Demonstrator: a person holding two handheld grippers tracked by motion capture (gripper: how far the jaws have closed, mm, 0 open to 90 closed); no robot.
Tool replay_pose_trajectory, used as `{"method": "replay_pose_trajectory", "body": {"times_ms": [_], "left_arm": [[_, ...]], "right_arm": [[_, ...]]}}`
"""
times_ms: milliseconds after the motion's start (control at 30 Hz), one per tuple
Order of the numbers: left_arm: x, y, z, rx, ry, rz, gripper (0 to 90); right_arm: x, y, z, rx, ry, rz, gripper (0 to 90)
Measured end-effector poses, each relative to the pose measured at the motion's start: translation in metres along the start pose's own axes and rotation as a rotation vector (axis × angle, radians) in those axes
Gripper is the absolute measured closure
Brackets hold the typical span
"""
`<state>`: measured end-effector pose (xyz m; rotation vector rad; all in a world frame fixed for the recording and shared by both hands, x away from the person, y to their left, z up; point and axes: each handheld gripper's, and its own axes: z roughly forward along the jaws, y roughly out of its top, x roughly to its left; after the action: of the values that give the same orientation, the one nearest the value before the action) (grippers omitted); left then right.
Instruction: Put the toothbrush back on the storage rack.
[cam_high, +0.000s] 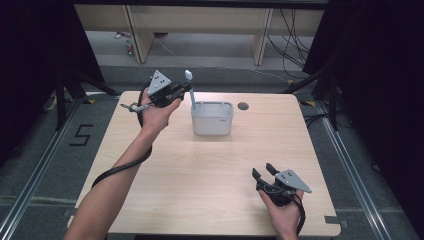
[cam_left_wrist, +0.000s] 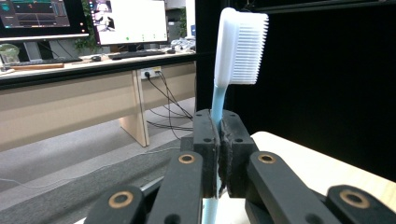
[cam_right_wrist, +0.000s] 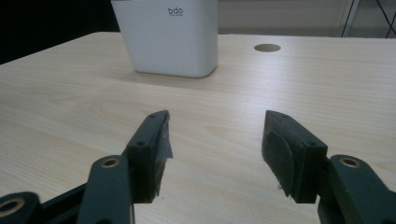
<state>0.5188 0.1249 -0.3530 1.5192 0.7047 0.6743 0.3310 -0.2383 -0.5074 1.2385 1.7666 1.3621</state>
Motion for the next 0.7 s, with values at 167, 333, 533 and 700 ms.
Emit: {"method": "replay_pose_trajectory", "body": {"times_ms": [167,333,533,700], "left_arm": [[0.002,-0.007,0.006,0.015,0.011,-0.003,85.7],[0.006,-0.012,0.011,0.028,0.019,-0.015,85.7],[0.007,-0.019,0.017,0.047,0.028,-0.022,85.7],[0.008,-0.023,0.02,0.06,0.036,-0.024,85.7]], "right_arm": [[0.001,0.0,0.0,0.002,0.009,0.024,42.4],[0.002,0.0,0.001,-0.007,0.004,0.025,42.4],[0.001,-0.001,0.001,0.012,0.003,0.016,42.4],[0.001,0.0,0.0,0.016,0.008,0.002,42.4]]}}
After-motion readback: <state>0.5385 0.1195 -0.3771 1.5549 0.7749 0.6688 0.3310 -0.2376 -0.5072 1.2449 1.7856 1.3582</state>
